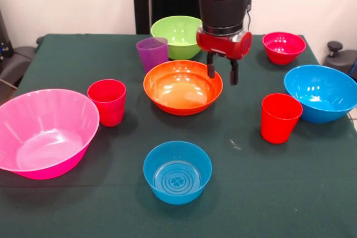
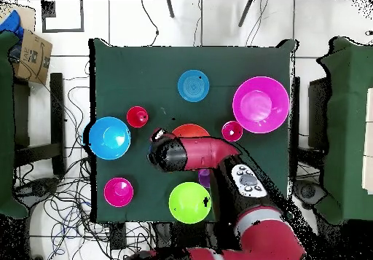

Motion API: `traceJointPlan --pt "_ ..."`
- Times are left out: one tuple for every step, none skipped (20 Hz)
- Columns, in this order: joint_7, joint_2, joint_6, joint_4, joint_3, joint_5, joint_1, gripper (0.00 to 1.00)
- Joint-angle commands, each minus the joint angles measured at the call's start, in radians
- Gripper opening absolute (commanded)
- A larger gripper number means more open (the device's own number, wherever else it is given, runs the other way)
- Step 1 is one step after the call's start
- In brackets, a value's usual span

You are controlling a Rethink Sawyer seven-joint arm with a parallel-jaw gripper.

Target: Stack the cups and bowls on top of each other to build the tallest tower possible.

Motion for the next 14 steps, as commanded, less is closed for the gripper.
traceJointPlan --pt "0.186 0.03 -0.051 0.045 -0.151 0.029 0.06 1.0" --pt "0.191 0.034 -0.052 0.044 -0.166 0.022 0.074 1.0" --pt "0.193 0.04 -0.05 0.039 -0.18 0.017 0.089 1.0" --pt "0.197 0.05 -0.056 0.035 -0.201 0.008 0.108 1.0" --pt "0.203 0.07 -0.067 0.022 -0.216 0.01 0.125 1.0" --pt "0.196 0.087 -0.074 -0.001 -0.221 0.011 0.129 1.0" --pt "0.198 0.111 -0.107 -0.009 -0.23 0.011 0.137 1.0" --pt "0.197 0.128 -0.119 -0.027 -0.235 0.015 0.147 1.0" --pt "0.199 0.138 -0.142 -0.029 -0.245 0.016 0.157 1.0" --pt "0.2 0.139 -0.152 -0.02 -0.247 0.023 0.162 1.0" --pt "0.198 0.131 -0.145 -0.019 -0.248 0.033 0.168 1.0" --pt "0.197 0.128 -0.15 -0.013 -0.248 0.041 0.17 1.0" --pt "0.196 0.126 -0.155 -0.008 -0.248 0.049 0.173 1.0" --pt "0.199 0.126 -0.173 0.005 -0.245 0.055 0.175 1.0"
